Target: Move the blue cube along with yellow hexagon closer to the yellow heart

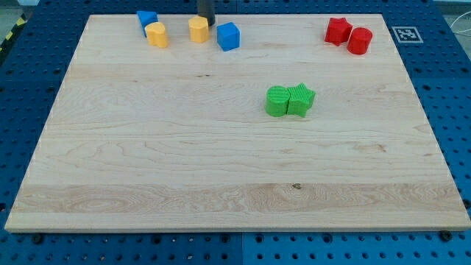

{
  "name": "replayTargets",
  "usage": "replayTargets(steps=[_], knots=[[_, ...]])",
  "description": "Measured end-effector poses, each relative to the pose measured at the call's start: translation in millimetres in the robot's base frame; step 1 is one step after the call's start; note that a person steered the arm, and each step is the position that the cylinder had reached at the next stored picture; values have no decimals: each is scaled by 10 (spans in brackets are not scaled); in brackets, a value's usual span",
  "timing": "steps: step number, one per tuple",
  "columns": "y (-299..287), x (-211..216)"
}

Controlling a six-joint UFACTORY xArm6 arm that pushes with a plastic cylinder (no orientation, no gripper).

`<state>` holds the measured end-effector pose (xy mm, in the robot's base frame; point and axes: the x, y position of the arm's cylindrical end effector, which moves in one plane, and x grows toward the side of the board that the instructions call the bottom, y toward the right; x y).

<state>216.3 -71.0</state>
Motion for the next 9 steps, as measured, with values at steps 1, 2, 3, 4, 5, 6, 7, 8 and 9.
replayTargets(steps=[1,2,3,4,5,6,7,8,9], knots=[[-91,86],[80,-153],[502,-188],[798,-97],[997,92],[1001,283],[955,415],[688,457],[307,488]])
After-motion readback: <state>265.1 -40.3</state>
